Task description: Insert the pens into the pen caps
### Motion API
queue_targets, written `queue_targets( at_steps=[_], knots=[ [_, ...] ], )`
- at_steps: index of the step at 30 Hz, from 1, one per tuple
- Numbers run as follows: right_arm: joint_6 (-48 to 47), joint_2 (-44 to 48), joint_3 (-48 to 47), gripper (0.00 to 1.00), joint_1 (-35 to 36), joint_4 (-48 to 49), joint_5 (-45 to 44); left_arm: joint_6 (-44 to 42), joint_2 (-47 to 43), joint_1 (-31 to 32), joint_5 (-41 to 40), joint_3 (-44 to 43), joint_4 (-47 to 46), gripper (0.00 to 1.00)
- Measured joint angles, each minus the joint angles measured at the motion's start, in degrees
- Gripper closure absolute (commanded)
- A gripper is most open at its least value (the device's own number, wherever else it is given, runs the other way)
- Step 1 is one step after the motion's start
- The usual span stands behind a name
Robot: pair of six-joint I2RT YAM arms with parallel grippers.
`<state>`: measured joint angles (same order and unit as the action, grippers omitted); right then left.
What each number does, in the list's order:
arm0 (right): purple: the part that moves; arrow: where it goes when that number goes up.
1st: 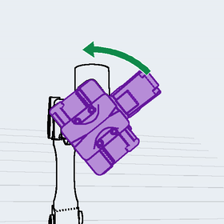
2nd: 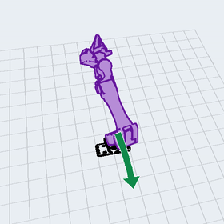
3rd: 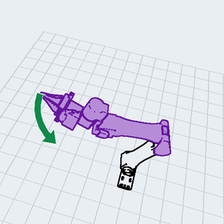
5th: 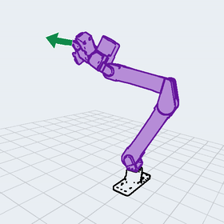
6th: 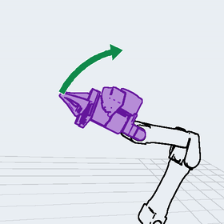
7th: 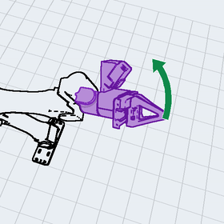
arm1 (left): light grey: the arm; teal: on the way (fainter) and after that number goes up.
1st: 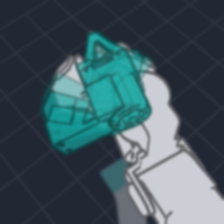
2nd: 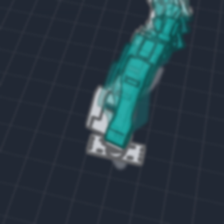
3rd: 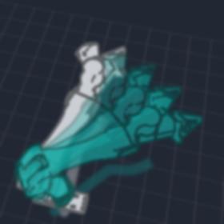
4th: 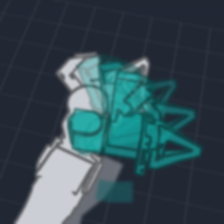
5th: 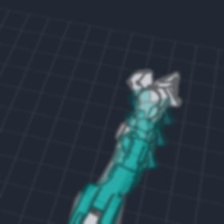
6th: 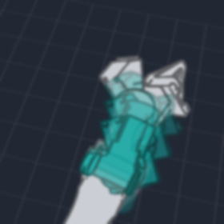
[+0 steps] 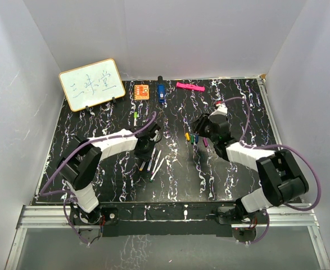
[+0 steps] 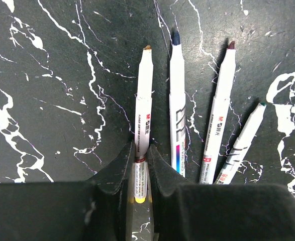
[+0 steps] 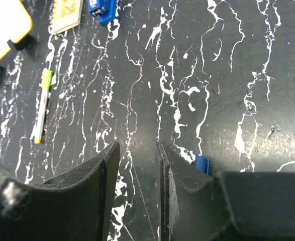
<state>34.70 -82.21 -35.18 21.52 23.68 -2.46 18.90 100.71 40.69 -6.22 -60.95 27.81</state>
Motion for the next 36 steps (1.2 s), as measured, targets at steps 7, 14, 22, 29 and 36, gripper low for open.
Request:
queue_targets(
  at_steps=[7, 14, 22, 29, 36],
  knots=[
    [-4.4, -7.9, -8.6, 0.65, 0.1, -6.2, 1.2, 0.4, -1.6, 0.0, -2.2, 0.9, 0.1, 1.0],
    [-9.4, -14.2, -14.9, 0.65, 2.1, -12.1, 0.9, 0.4, -9.4, -0.1, -5.1, 1.0, 3.1, 1.0],
    [-12.4, -19.6, -17.6, 0.65, 4.3, -17.1, -1.1, 0.7, -21.7, -0.1, -5.6, 1.0, 1.7, 1.0],
    [-13.4, -20.9, -18.8, 0.65, 5.0, -19.2, -3.5, 0.8, -28.2, -0.1, -5.4, 4.3, -2.2, 1.0],
    [-13.8, -21.9, -20.3, 0.66, 6.9, -20.5, -7.2, 1.1, -28.3, -0.1, -5.3, 4.8, -3.8, 1.0]
  ],
)
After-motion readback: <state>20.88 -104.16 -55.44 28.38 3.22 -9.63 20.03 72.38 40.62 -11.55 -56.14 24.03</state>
